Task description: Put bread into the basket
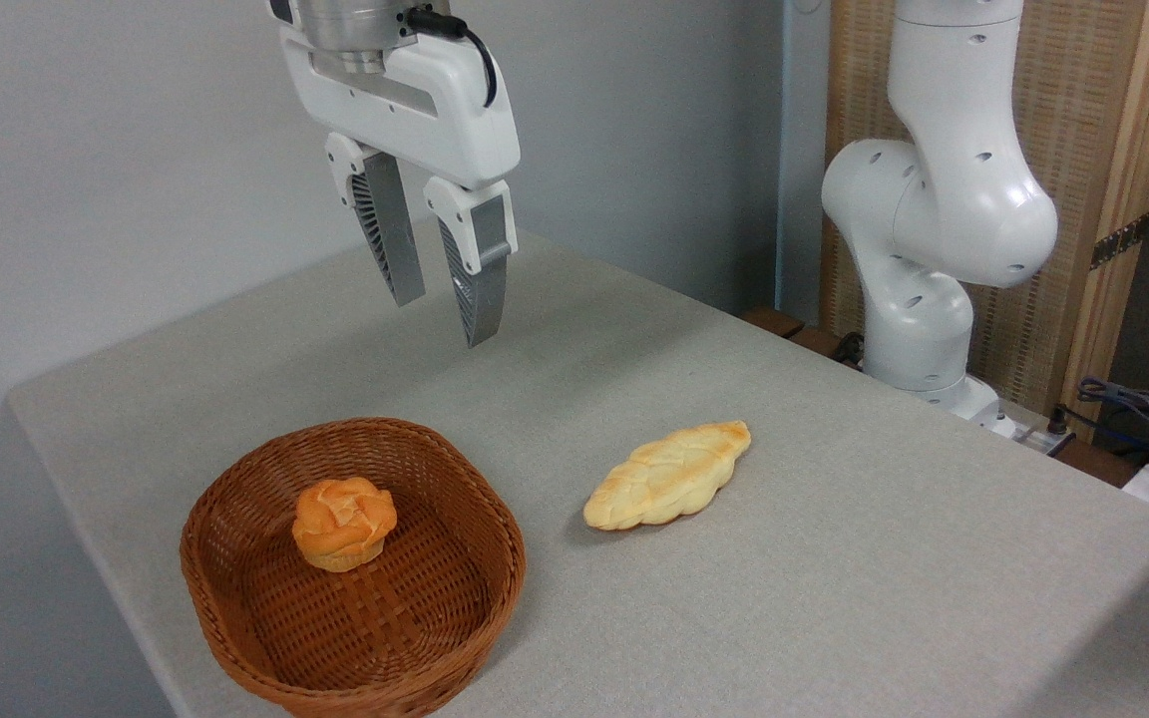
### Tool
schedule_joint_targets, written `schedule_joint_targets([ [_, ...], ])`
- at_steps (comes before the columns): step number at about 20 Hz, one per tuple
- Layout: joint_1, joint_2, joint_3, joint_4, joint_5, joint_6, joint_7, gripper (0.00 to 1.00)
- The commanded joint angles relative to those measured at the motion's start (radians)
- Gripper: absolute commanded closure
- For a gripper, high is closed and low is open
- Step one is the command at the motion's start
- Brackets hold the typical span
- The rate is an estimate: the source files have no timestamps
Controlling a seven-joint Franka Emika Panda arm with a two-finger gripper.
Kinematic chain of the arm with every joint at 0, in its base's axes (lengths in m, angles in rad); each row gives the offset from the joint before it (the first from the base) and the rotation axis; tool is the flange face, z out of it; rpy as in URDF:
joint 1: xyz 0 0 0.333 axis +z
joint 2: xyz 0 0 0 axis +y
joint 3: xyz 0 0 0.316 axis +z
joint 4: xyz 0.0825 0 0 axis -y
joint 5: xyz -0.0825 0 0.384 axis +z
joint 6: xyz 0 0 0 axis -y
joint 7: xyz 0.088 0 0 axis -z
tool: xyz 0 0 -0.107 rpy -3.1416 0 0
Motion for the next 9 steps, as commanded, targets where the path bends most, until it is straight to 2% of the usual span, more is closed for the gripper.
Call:
schedule_joint_targets([
  [1, 0.001, 0.008, 0.009, 0.026, -0.003, -0.032, 0.025, 0.0],
  [9, 0.002, 0.013, 0.009, 0.031, -0.003, -0.032, 0.027, 0.0],
])
